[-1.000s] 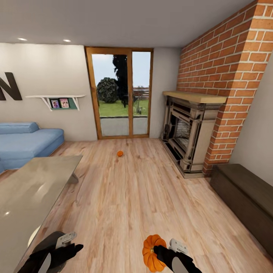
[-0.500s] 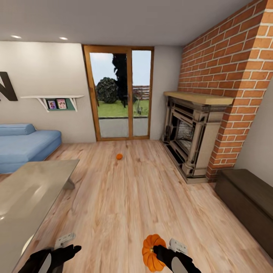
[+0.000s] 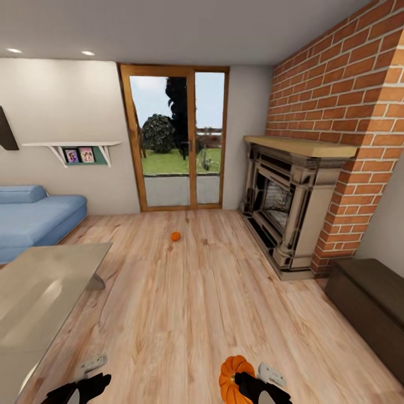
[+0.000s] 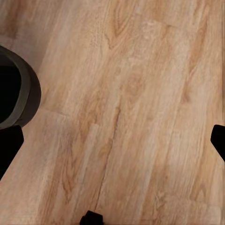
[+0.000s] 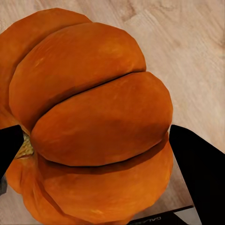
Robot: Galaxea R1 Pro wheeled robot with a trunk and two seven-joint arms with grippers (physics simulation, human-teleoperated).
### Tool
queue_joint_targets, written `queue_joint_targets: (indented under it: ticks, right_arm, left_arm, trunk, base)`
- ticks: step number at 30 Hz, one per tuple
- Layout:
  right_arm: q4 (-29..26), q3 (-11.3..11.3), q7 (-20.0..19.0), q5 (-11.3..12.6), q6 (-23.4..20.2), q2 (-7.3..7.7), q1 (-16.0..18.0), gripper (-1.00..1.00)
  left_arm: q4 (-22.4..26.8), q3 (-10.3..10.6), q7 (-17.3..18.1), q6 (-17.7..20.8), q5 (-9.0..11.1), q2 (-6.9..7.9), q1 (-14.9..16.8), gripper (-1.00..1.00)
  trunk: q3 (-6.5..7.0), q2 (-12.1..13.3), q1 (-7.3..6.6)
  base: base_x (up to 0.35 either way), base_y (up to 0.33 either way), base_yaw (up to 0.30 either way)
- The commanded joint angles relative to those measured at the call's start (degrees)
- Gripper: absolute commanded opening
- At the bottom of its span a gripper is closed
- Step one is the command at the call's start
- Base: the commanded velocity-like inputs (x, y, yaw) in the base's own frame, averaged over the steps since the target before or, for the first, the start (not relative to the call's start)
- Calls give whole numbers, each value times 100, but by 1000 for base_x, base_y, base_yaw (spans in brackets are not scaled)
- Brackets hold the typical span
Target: Place each of the two pumpkins and all three candles from the living room inside a cabinet in the living room (use any cabinet), then make sure every cabinet is closed, and position the cauldron so it is next to a table in the living room.
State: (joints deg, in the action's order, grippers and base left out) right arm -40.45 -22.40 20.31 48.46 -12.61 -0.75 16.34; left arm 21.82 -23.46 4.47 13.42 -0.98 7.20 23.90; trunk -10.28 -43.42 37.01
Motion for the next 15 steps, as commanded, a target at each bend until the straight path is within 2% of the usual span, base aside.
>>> queue_joint_targets:
  ticks: [1,15]
  right_arm:
    - [0,-2,25,-4,6,-3,1,-100]
    - [2,-8,25,-12,65,5,1,-100]
  left_arm:
    - [-2,0,-3,-33,-10,-19,0,100]
    - [-9,0,-8,-111,-18,-52,0,100]
  trunk:
    - [0,0,0]
    - [0,0,0]
  base:
    - [330,0,0]
    - [330,0,0]
